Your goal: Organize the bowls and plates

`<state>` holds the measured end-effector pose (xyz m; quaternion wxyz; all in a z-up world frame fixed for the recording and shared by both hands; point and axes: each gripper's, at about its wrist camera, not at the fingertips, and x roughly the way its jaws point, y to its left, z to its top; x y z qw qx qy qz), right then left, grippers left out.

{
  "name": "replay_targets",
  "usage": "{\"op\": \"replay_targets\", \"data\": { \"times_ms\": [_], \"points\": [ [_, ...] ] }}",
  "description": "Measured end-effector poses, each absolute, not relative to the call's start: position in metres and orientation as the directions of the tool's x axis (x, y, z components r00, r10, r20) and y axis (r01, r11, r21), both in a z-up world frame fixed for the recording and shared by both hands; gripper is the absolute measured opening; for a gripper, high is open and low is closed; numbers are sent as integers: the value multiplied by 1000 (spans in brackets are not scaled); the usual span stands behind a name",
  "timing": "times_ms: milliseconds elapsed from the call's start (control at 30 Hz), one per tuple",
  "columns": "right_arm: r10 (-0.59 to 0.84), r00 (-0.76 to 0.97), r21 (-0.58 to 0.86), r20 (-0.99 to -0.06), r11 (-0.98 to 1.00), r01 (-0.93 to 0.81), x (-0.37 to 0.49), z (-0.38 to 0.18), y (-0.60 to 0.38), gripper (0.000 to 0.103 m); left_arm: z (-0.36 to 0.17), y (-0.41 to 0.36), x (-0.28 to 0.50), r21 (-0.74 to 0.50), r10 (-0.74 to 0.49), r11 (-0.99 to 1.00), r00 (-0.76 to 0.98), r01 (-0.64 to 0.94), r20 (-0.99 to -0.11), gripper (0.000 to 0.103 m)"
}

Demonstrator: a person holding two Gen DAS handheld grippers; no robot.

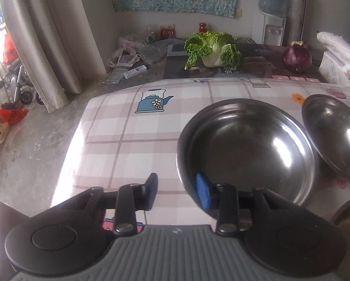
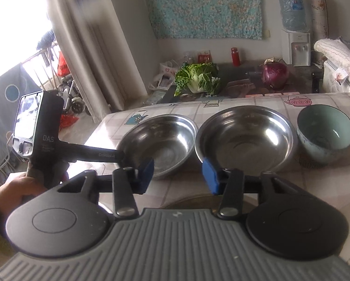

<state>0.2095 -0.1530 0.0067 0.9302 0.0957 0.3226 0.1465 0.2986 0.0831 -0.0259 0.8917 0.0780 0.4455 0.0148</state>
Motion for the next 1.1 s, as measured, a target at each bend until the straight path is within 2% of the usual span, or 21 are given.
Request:
{"op": "replay_targets", "data": {
  "times_ms": [67, 233, 333, 367, 400, 533, 667, 967, 1100],
  "points": [
    [342, 739, 277, -580, 936, -216, 217, 6, -151, 36, -25, 90, 295, 155, 102, 987, 597, 39, -796, 31],
    [384, 697, 301, -606, 921, -246, 239, -6, -136, 31, -22, 117, 282, 137, 107, 990, 578, 9, -809, 32],
    [404, 661, 309, -633, 914, -263, 257, -17, -120, 29, -21, 129, 278, 113, 93, 994, 566, 1, -819, 42],
    [402, 651, 304, -643, 915, -265, 264, -21, -114, 28, -22, 132, 279, 109, 94, 994, 556, -8, -826, 52],
    [398, 644, 297, -653, 917, -266, 271, -24, -109, 28, -23, 136, 279, 103, 96, 995, 547, -19, -832, 58],
    [384, 621, 287, -683, 923, -255, 295, -34, -93, 25, -28, 145, 283, 55, 69, 998, 532, -42, -844, 58],
    [395, 597, 311, -699, 919, -243, 314, -41, -84, 21, -31, 144, 288, 58, 74, 997, 528, -46, -846, 56],
    [367, 599, 276, -712, 930, -241, 330, -48, -76, 12, -37, 135, 295, 60, 67, 998, 516, -30, -854, 23],
    [356, 608, 254, -710, 934, -251, 326, -47, -73, 11, -36, 132, 295, 75, 83, 997, 516, -36, -852, 22]
  ]
}}
